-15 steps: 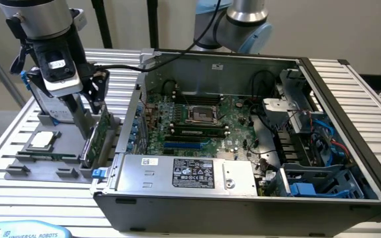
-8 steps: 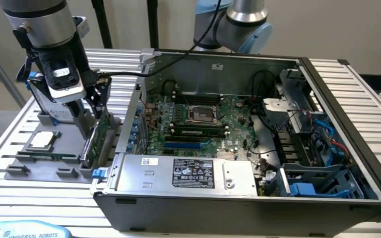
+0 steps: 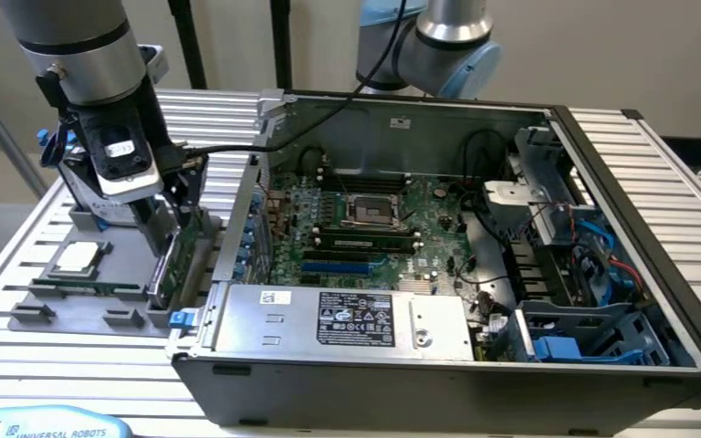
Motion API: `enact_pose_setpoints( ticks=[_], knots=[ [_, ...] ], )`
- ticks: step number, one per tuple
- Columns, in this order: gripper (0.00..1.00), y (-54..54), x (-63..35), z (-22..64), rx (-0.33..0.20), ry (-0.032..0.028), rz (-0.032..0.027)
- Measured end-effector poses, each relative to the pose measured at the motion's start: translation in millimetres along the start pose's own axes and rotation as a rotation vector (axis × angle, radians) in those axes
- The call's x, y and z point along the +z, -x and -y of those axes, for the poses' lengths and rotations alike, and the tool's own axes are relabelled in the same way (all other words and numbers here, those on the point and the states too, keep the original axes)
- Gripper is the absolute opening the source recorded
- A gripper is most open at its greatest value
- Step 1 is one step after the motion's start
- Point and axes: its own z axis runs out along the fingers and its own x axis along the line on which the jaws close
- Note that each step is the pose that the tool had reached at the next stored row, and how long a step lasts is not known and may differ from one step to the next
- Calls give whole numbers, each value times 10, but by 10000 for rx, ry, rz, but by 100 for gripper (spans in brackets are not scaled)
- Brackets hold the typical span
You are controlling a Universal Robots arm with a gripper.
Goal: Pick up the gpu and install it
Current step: 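Pick up the gpu and move the gpu toward the slot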
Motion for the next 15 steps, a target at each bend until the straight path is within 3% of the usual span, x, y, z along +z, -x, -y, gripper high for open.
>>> enact_pose_setpoints(
  ticks=[15],
  knots=[
    [54,-50,272,16,0,1,1]
  ],
)
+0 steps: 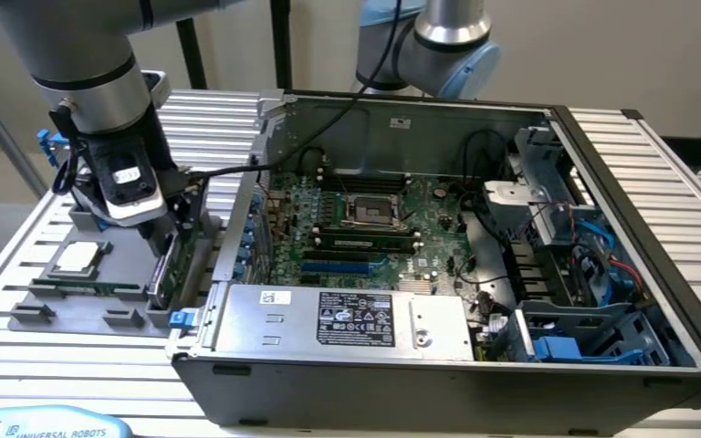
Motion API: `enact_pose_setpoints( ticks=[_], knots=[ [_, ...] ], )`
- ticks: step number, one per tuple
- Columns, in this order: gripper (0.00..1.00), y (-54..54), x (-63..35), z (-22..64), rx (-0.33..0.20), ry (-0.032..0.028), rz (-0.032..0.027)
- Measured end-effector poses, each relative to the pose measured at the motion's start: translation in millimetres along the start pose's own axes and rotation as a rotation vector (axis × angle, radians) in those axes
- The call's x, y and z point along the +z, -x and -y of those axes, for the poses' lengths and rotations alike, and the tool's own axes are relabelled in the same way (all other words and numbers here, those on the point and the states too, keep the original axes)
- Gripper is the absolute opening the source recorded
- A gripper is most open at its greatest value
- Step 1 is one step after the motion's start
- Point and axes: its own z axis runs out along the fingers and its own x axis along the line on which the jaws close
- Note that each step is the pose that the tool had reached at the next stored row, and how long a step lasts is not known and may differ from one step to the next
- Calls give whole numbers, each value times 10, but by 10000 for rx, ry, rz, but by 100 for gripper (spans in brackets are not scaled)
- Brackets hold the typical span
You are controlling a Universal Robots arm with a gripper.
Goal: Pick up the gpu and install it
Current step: 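Pick up the gpu and move the gpu toward the slot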
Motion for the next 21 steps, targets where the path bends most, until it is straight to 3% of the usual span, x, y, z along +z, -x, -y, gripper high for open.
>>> enact_pose_setpoints(
  ticks=[4,14,21],
  knots=[
    [54,-28,71,7,-1,0,20],
    [54,-43,253,17,-6,10,147],
    [52,-47,278,9,-6,10,172]
  ],
)
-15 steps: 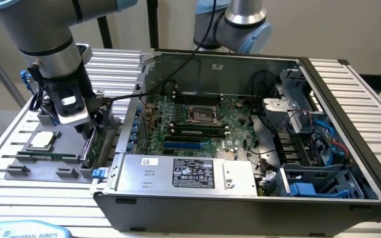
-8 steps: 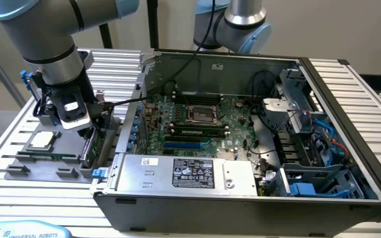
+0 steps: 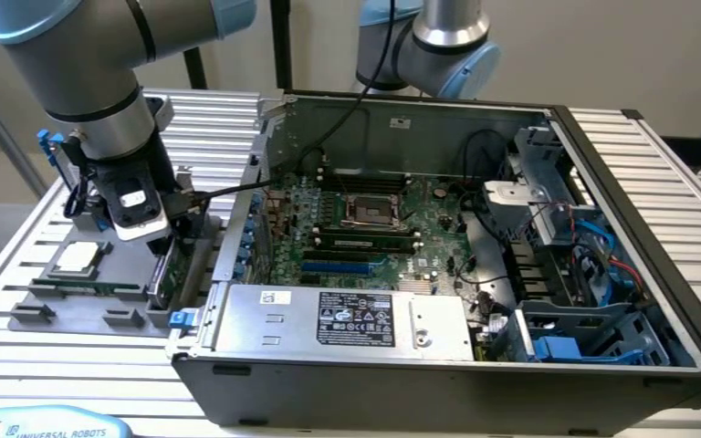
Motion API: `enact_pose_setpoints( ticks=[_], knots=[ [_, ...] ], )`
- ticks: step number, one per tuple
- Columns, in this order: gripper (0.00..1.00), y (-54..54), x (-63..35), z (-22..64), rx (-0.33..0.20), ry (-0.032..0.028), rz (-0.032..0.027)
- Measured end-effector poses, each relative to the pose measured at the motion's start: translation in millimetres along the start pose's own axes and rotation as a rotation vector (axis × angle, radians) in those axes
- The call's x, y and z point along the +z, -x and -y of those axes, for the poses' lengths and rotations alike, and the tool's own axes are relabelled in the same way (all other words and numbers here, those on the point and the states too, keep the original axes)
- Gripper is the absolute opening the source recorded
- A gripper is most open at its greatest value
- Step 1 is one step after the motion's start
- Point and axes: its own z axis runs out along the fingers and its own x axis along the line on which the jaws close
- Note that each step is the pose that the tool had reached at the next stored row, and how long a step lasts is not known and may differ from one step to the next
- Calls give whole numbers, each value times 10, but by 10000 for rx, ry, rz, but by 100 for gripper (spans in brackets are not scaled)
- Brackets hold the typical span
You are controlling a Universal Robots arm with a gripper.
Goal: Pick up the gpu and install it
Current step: 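Pick up the gpu and move the gpu toward the slot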
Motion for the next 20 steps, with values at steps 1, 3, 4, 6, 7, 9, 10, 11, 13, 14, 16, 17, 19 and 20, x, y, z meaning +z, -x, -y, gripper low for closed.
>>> enact_pose_setpoints(
  ticks=[1,3,4,6,7,9,10,11,13,14,16,17,19,20],
  knots=[
    [52,0,1,-1,1,-1,2],
    [45,0,6,-2,0,-7,11],
    [45,-1,9,-3,6,-12,19],
    [45,-2,15,-6,57,-37,37],
    [45,-1,18,-8,84,-51,45],
    [42,-1,21,-9,110,-63,50],
    [35,-1,20,-9,111,-65,50],
    [35,-2,20,-9,112,-67,49],
    [35,-2,21,-10,113,-66,50],
    [33,-2,21,-10,113,-66,50],
    [33,-2,20,-10,113,-66,49],
    [27,-2,21,-10,113,-66,50],
    [27,-2,21,-10,113,-66,50],
    [27,-2,21,-10,113,-66,50]
  ],
)
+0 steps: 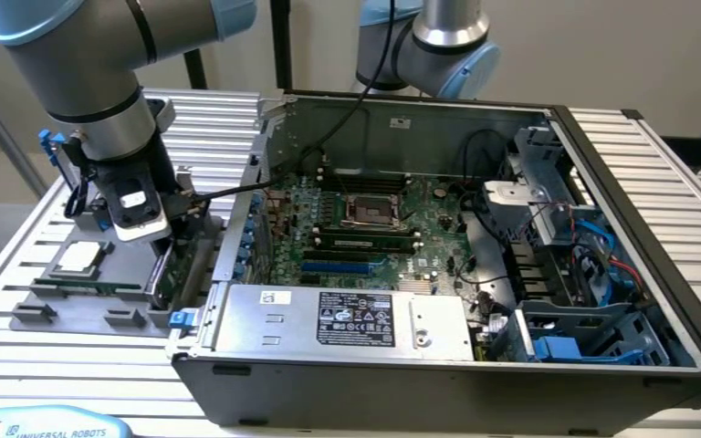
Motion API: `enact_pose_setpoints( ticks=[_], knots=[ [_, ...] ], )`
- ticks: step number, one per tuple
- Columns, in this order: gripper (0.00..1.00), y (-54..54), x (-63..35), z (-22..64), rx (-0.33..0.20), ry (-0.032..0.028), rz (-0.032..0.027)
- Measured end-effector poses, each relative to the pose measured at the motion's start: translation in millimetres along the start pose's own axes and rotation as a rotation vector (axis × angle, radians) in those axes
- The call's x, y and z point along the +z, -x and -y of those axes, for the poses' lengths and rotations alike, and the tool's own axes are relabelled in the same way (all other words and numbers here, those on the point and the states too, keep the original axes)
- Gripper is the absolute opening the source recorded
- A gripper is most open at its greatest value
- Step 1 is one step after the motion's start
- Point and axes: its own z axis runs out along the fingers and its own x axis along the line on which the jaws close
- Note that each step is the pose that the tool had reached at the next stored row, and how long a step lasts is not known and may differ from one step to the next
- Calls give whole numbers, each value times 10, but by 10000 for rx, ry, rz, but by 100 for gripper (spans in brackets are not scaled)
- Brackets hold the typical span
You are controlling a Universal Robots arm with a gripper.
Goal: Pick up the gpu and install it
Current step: 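Pick up the gpu and move the gpu toward the slot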
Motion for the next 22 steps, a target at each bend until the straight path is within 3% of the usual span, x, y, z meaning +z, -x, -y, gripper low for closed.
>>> enact_pose_setpoints(
  ticks=[15,22],
  knots=[
    [27,0,-9,0,0,5,1],
    [27,7,-188,-8,4,101,-7]
  ],
)
